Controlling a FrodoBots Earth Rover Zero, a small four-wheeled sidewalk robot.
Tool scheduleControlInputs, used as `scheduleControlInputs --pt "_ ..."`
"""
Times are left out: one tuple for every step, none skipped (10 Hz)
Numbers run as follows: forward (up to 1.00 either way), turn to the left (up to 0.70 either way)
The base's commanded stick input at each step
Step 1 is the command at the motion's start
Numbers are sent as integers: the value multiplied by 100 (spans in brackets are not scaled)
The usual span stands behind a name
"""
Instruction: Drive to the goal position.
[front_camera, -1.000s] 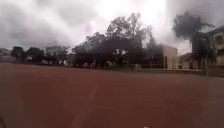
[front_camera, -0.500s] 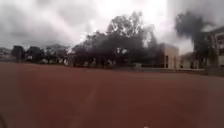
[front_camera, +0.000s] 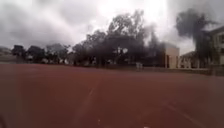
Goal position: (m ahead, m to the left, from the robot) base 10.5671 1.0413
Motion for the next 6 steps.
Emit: scheduleControlInputs --pt "67 0" --pt "67 0" --pt "67 0" --pt "67 0" --pt "67 0" --pt "67 0"
